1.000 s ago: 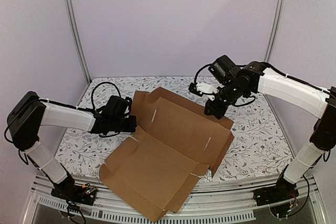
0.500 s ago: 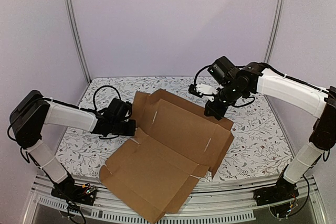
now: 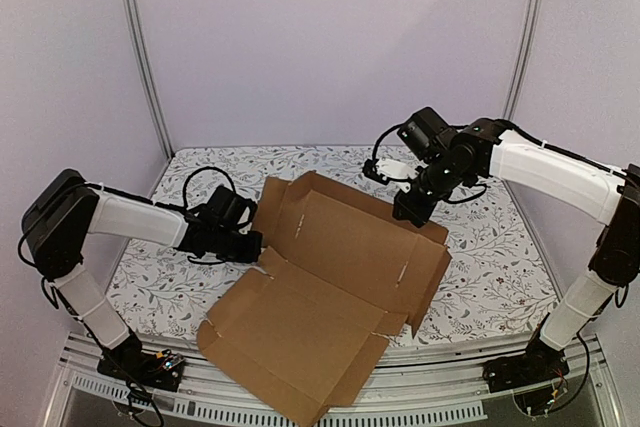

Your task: Fold the paper box

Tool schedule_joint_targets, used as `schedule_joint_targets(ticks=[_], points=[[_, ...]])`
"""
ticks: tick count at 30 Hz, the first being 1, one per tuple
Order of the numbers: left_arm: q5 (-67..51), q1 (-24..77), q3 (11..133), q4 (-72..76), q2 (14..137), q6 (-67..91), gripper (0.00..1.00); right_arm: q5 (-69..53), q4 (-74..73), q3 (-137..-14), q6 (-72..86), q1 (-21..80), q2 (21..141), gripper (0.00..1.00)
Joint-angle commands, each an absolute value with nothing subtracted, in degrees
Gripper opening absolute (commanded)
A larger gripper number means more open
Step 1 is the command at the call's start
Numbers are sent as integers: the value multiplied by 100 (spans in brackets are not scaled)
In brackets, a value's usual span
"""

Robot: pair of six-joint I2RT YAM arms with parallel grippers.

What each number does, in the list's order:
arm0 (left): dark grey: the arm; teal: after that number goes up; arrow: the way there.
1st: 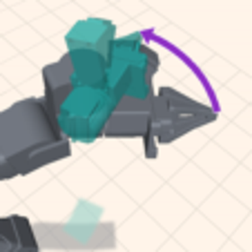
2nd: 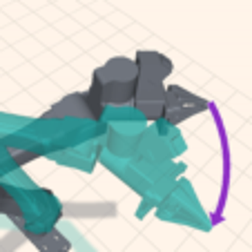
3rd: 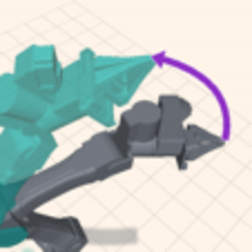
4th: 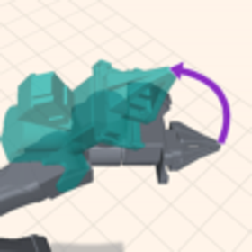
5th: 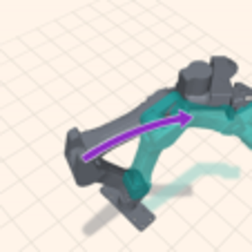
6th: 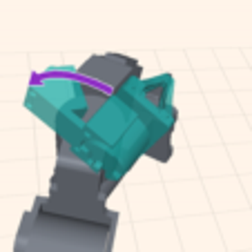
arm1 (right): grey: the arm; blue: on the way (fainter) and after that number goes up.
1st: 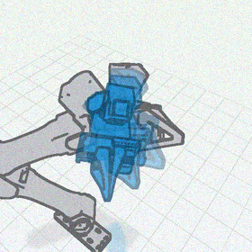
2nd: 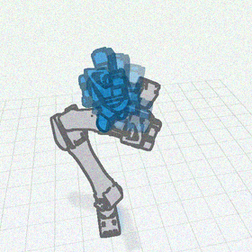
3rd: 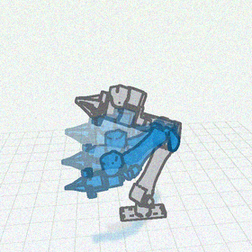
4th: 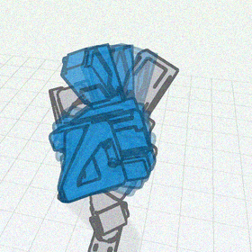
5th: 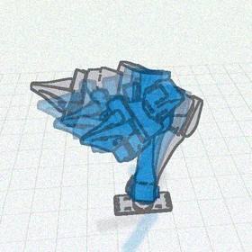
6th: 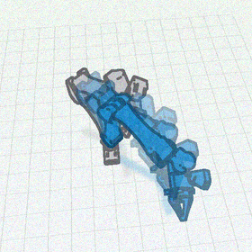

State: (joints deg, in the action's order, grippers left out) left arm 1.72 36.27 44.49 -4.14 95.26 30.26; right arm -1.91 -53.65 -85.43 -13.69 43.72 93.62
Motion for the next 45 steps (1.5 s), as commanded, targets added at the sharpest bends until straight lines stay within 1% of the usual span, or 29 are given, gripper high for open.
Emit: schedule_joint_targets(ticks=[1, 14, 19, 25, 38, 45], points=[[-518, 3710, 4520, -433, 9402, 3057, 0, -251, -5071, -8465, -1267, 4370, 9396, 0], [-820, 4025, 4392, -399, 8908, 3305, 0, -103, -4981, -8334, -1209, 4374, 9406, 0], [-858, 4334, 4338, -398, 8781, 3424, 0, -60, -4945, -8273, -1180, 4368, 9375, 0], [-487, 4612, 4396, -569, 8995, 3407, 1, -27, -4922, -8271, -1161, 4368, 9360, 0], [-78, 4943, 4355, -210, 9707, 3589, 0, -28, -4902, -8153, -1117, 4375, 9267, 0], [215, 4948, 4394, -430, 9259, 3432, 0, 195, -4890, -8138, -1116, 4370, 9214, 0]])
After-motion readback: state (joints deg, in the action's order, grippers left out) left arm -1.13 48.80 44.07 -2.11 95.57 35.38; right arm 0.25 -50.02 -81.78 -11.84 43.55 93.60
